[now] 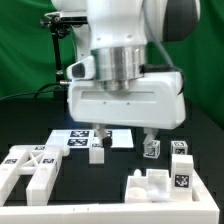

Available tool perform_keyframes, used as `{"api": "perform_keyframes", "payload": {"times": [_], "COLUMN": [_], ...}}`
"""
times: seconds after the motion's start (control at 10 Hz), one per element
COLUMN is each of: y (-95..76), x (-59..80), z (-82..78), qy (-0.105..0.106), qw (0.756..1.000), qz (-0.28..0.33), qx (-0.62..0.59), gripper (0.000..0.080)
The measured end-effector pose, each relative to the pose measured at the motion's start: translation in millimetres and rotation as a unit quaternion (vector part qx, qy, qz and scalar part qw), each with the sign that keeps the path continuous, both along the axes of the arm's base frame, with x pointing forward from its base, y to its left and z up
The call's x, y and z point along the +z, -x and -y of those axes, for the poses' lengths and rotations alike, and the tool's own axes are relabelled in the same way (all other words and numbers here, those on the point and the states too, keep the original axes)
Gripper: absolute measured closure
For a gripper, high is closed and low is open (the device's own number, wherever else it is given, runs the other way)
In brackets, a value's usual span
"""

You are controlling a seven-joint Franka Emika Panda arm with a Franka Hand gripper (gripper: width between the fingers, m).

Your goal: Assemble chair

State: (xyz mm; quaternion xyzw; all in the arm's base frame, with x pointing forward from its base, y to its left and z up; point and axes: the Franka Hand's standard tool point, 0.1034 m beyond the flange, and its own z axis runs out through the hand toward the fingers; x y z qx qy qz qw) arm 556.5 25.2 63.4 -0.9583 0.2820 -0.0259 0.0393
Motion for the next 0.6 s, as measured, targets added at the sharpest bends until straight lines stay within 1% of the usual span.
{"api": "perform_keyframes", "payload": {"times": [0.1, 0.2, 0.4, 0.6], "y": [11.0, 19.7, 16.6, 19.1], "x": [-6.0, -8.5, -7.8, -9.6], "z": [-0.4, -5.5, -1.4, 0.0], "qy": [0.013, 0.024, 0.028, 0.035], "qw": [1.000, 0.998, 0.993, 0.982], "qz": [0.012, 0.023, 0.023, 0.023], "qx": [0.015, 0.048, 0.115, 0.184], "gripper": [0.0150, 0.0150, 0.0150, 0.0150]}}
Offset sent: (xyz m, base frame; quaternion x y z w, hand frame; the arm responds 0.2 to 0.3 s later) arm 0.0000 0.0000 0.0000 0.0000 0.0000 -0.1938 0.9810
